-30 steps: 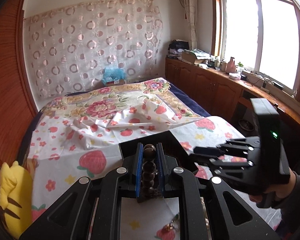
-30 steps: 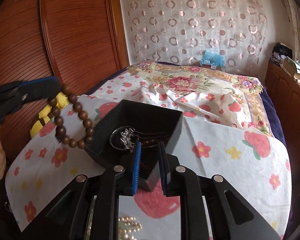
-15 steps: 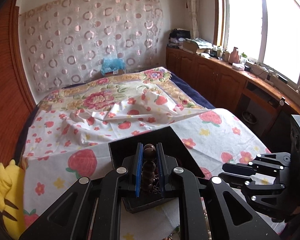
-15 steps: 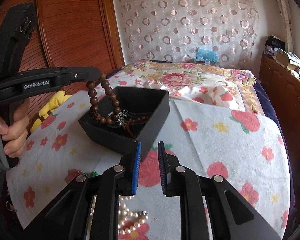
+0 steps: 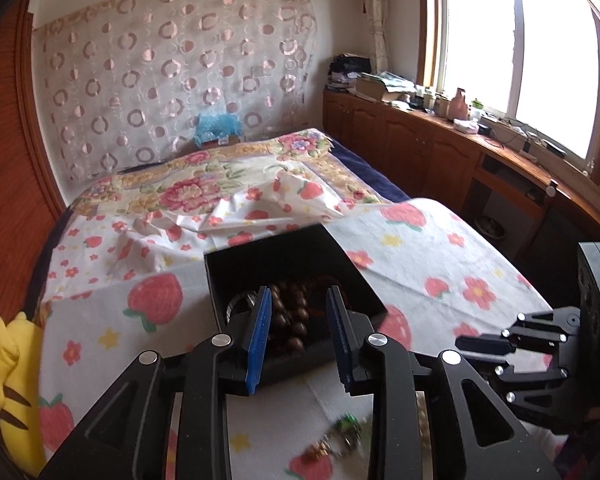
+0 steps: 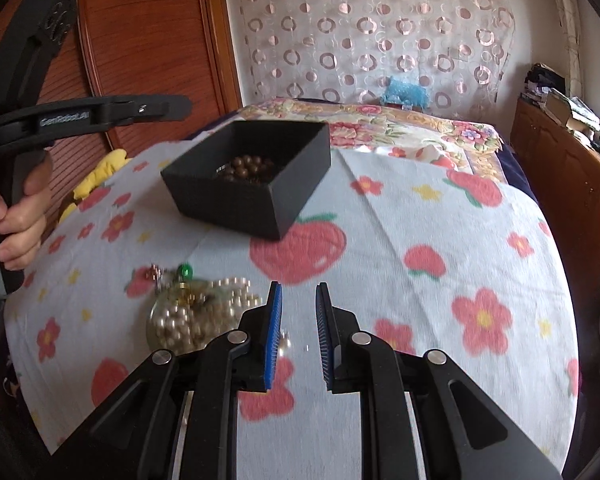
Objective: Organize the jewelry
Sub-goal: 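Move the left gripper to the pearl necklace on the green jade dish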
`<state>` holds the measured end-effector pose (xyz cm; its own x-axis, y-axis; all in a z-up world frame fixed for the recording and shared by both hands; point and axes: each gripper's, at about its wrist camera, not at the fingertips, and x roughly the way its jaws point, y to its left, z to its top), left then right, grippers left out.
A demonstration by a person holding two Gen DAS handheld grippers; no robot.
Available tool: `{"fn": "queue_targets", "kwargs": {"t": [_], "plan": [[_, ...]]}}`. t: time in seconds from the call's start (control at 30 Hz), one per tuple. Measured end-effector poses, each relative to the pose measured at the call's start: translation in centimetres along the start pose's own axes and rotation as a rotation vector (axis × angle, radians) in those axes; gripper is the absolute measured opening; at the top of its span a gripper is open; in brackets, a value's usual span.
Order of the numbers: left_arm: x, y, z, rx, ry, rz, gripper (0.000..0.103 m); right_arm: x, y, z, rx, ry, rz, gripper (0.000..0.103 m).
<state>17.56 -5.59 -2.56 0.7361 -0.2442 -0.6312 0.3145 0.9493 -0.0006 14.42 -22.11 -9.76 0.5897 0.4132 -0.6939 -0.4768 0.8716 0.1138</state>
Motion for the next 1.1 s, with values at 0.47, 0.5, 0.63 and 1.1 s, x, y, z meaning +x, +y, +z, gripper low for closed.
{"fn": "queue_targets", "kwargs": {"t": [0.47,0.5,0.63,1.1], "plan": [[-1.0,-1.5,-4.9,-0.004,0.037,-0.058,0.038,0.9,1.1,-1.4,-0.021,0.082,0.012,0.026],[-0.9,-1.6,-5.2,-0.004,0.044,-0.061,0.039,1.1,1.1,-1.5,-0.027,0.091,0.003,0.026],[-0.5,-1.9,-5.9,0.006,0.064,-0.061,0.044,1.6,1.3,-1.7,-0.045,0.104,-0.010,0.026],[1.7,-4.3,-6.6,0.059,0.129,-0.108,0.050,1.3,-0.7,-2.1,-0.050,0.109,-0.108,0.023]]}}
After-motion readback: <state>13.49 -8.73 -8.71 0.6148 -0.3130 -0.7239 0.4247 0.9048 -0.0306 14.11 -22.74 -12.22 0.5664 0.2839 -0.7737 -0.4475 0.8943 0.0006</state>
